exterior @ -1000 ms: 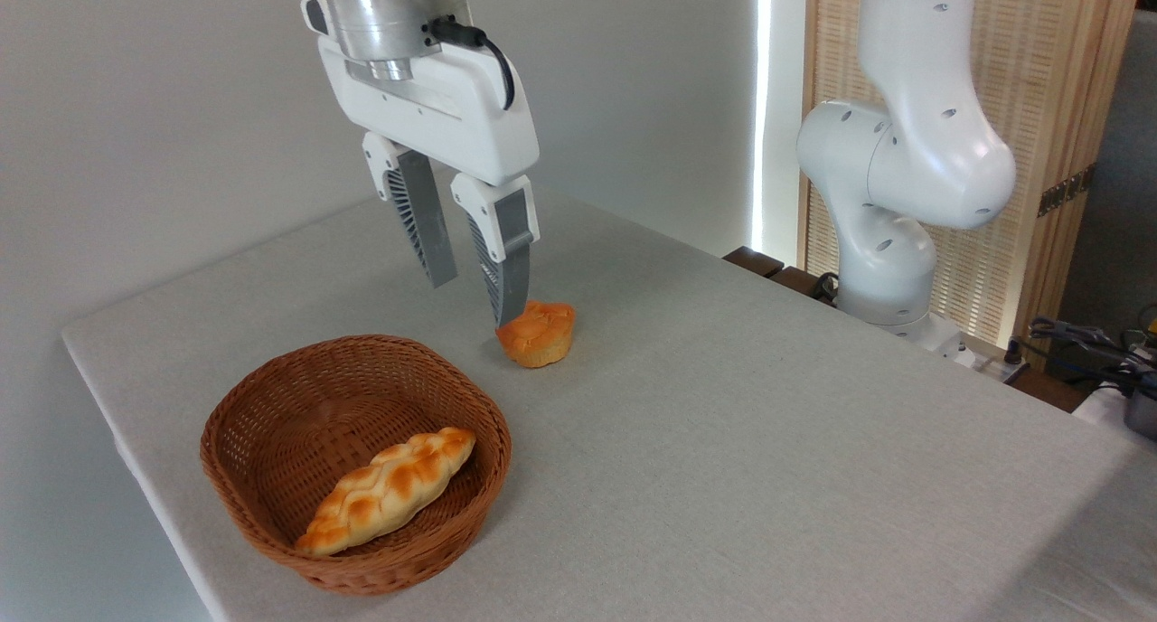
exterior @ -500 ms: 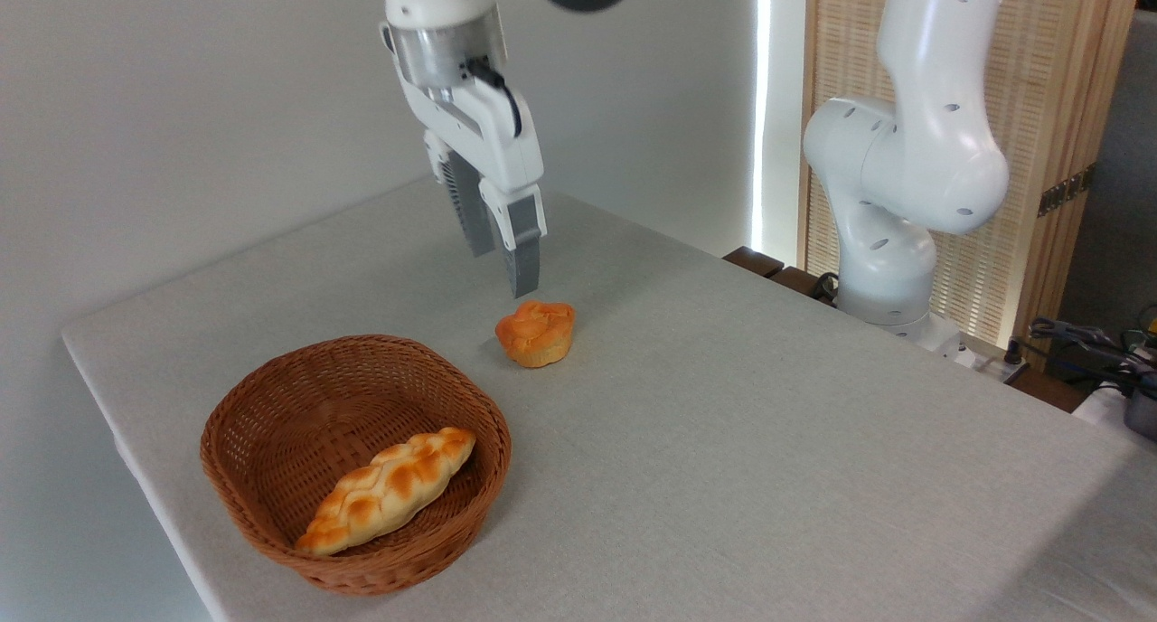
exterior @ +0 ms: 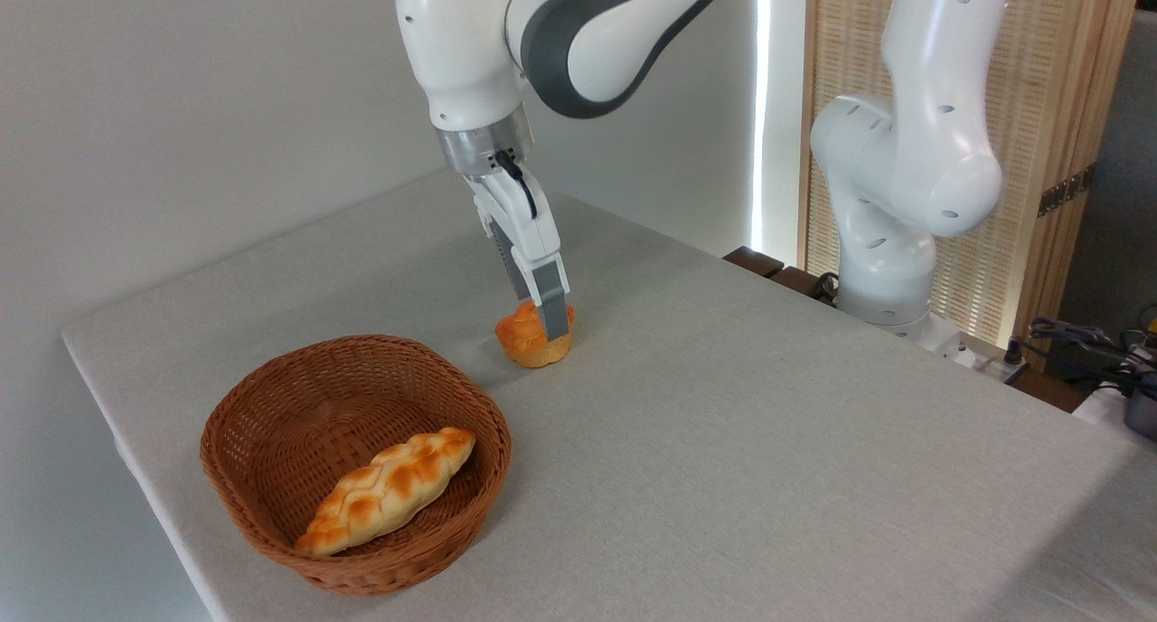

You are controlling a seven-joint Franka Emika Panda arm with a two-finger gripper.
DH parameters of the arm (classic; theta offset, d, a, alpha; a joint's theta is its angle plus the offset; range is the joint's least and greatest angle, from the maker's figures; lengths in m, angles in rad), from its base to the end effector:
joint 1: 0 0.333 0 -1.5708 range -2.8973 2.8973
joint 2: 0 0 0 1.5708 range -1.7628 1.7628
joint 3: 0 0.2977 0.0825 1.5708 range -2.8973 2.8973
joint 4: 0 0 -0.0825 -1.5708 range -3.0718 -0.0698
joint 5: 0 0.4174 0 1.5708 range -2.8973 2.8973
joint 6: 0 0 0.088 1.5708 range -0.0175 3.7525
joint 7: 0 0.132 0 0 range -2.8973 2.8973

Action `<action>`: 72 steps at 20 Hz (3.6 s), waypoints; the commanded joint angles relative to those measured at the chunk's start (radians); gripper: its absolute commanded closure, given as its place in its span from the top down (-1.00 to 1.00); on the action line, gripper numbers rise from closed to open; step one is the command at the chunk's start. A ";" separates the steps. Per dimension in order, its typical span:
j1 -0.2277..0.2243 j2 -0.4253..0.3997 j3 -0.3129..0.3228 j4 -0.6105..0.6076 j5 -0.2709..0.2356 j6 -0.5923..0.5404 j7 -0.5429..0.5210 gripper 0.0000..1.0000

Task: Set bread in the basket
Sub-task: 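Close the gripper fingers around the small round bread roll, then lift the roll and carry it toward the wicker basket, then lower the roll into the basket beside the braided loaf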

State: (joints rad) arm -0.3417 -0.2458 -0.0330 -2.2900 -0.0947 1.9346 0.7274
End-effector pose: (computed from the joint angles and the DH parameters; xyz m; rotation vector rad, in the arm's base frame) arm 0.4528 -0.1873 0.3844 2.6228 -1.5404 -0.1431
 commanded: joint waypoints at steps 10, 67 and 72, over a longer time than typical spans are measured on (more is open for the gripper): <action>-0.016 0.008 -0.004 -0.020 -0.014 0.035 0.021 1.00; -0.014 0.341 0.113 0.379 -0.103 0.343 0.055 1.00; -0.014 0.341 0.113 0.379 -0.103 0.343 0.053 1.00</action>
State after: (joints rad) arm -0.3553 0.0936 0.0775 -1.9205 -0.1769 2.2690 0.7605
